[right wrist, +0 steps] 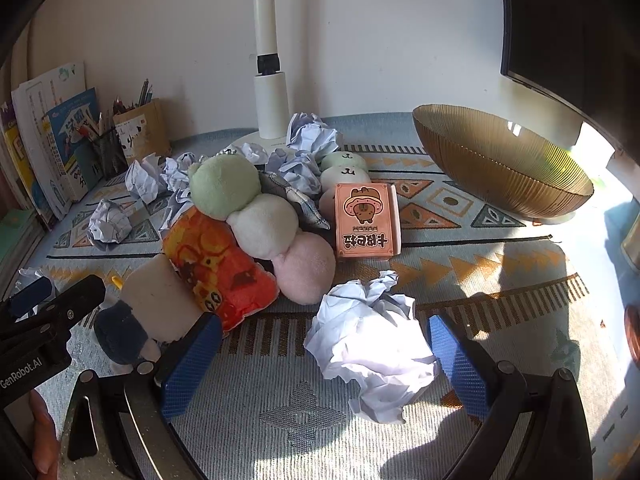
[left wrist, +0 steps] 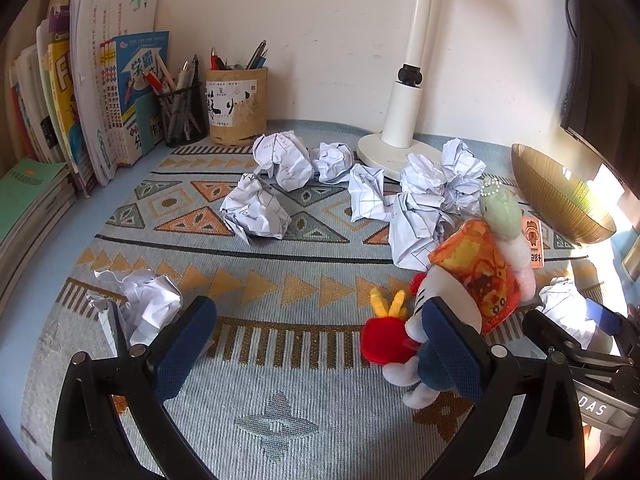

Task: Organize objects

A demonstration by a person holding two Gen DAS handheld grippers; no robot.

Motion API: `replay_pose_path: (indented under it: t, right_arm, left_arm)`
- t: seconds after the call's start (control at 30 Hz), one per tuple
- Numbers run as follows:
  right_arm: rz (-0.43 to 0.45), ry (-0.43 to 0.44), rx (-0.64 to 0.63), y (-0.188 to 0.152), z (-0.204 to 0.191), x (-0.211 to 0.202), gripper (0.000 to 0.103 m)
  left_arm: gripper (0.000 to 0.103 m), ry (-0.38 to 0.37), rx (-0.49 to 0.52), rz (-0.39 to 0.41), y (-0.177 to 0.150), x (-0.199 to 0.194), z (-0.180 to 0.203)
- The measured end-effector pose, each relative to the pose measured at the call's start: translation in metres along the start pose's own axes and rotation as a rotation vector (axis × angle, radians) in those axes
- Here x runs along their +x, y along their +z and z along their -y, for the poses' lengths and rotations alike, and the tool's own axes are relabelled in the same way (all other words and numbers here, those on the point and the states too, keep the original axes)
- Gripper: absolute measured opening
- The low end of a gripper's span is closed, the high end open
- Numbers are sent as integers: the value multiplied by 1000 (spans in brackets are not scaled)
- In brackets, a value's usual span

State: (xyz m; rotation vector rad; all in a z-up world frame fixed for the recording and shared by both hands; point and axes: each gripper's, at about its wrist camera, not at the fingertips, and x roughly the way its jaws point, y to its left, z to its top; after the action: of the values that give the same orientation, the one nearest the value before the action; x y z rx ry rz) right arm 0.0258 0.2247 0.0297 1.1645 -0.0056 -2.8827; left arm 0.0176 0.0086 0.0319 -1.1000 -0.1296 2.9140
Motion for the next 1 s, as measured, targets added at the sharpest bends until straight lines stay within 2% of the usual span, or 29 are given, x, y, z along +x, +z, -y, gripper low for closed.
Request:
replay_pose_path:
  t: [1.0]
  right_arm:
    - [0,0,0,0,1,0,103]
  left_arm:
    - [102,-22,-59,-17,0,2,-8]
